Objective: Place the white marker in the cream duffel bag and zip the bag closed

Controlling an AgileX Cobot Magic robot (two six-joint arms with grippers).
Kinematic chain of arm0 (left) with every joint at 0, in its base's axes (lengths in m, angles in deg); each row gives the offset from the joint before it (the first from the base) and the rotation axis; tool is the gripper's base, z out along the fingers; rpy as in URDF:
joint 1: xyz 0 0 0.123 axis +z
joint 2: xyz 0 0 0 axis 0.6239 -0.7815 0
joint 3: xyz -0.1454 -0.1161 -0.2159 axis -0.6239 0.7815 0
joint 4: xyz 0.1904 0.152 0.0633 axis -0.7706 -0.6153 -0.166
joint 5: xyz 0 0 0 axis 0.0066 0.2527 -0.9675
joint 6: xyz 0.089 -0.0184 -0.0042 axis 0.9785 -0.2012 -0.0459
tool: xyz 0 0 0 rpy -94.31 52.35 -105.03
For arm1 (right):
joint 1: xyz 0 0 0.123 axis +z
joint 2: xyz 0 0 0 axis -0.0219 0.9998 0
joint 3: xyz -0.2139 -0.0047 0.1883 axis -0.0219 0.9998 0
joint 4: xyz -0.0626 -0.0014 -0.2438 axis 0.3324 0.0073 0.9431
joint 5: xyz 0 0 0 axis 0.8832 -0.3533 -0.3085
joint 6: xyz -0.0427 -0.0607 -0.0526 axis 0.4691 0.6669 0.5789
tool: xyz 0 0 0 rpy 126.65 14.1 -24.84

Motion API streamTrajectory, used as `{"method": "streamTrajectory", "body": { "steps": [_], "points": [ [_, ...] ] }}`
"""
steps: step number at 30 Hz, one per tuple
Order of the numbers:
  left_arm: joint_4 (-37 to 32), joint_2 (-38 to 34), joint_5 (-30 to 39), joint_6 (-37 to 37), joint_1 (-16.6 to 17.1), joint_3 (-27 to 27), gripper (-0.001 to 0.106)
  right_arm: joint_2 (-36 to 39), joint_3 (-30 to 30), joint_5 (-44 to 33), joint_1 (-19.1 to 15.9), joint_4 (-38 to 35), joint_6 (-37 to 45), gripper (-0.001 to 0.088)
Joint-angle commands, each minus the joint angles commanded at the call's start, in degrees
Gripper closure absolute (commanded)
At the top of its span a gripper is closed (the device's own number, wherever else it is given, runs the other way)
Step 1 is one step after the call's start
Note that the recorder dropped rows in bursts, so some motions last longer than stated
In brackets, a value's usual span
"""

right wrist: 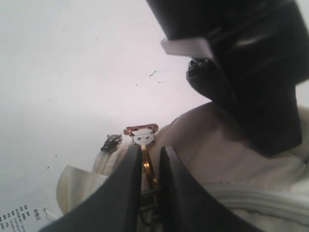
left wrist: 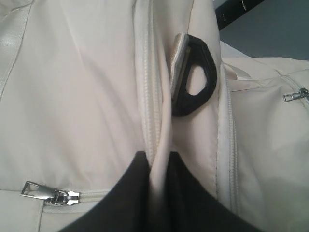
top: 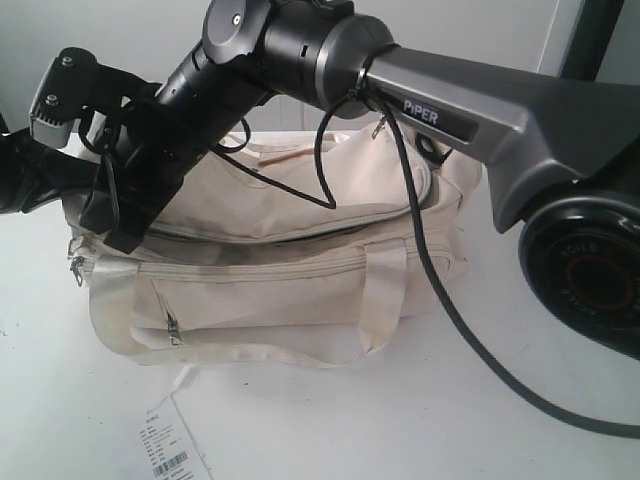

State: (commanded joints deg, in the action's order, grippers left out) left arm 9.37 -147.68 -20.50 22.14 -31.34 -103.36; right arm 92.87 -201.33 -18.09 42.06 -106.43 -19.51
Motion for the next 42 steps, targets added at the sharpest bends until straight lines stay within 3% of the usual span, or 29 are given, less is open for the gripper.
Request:
{"method": "streamTrajectory", "body": {
  "steps": [42],
  "points": [
    [0.0,0.0,-0.1,0.0,0.0,0.0,0.105,-2.4,0.0,-6.8,0.0,6.2,-9.4,0.0868]
  ]
}}
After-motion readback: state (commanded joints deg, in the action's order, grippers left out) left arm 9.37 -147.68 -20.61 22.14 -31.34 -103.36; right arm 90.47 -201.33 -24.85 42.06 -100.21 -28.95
